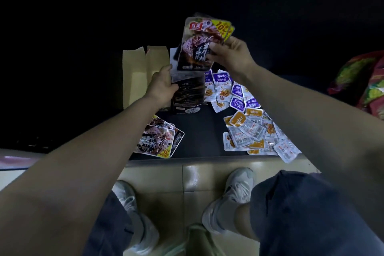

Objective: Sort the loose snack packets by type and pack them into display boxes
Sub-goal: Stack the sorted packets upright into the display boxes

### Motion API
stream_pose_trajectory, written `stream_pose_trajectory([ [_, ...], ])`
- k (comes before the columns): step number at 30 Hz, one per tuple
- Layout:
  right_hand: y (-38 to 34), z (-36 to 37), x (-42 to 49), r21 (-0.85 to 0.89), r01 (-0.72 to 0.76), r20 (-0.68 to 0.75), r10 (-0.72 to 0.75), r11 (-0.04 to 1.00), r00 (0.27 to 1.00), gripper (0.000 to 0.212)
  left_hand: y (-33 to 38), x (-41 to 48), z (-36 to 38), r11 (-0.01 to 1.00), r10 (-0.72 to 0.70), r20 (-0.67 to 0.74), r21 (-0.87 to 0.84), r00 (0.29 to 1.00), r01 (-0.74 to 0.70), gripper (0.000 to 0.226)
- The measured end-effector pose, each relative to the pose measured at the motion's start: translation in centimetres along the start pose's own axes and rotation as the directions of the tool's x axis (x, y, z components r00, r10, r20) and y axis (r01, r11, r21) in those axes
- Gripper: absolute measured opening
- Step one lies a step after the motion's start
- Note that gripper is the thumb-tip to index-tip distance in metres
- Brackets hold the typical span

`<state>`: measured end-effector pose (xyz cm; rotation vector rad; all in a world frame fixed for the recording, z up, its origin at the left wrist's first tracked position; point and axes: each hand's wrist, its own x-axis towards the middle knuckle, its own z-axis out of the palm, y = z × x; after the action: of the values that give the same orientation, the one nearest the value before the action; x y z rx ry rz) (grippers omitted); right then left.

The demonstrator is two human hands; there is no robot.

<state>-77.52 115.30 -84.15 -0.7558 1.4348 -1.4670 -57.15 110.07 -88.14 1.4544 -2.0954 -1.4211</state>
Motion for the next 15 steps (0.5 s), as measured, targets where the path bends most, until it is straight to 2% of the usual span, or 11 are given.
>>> stream_pose_trajectory([
  [2,0.8,0.3,0.3,0.051,0.036,-0.02,-0.035,0.998,0.999,0.013,0.1,0.3,-0.2,1.0,-0.003,-0.016,-0.025,1.0,0.002,0.069],
  [4,1.8,0.8,0.4,0.016,0.046,-0.012,-0.046,0.999,0.999,0.017,0.3,0.5,-0.3,0.999,0.034,-0.017,-0.04,0.999,-0.035,0.069],
  [7,3.6,1.4,0.4,-0.036,0.009,0.016,-0.008,0.999,1.0,0.015,0.5,0.7,0.0,0.994,0.085,0.014,-0.065,0.996,-0.084,0.064],
  [9,4.9,1.6,0.4,-0.077,-0.037,0.024,0.039,0.996,0.999,0.014,0.1,1.1,0.3,0.993,0.067,0.046,-0.1,0.997,-0.062,0.056],
  [12,6.1,1.5,0.3,-0.261,-0.086,-0.009,0.087,0.962,0.996,0.016,-1.1,1.8,0.8,0.993,-0.003,0.084,-0.115,0.996,0.012,0.048],
  [15,6.9,1.4,0.4,-0.462,-0.118,-0.057,0.103,0.879,0.993,0.025,-2.0,2.2,1.1,0.995,-0.029,0.096,-0.094,0.995,0.038,0.048],
])
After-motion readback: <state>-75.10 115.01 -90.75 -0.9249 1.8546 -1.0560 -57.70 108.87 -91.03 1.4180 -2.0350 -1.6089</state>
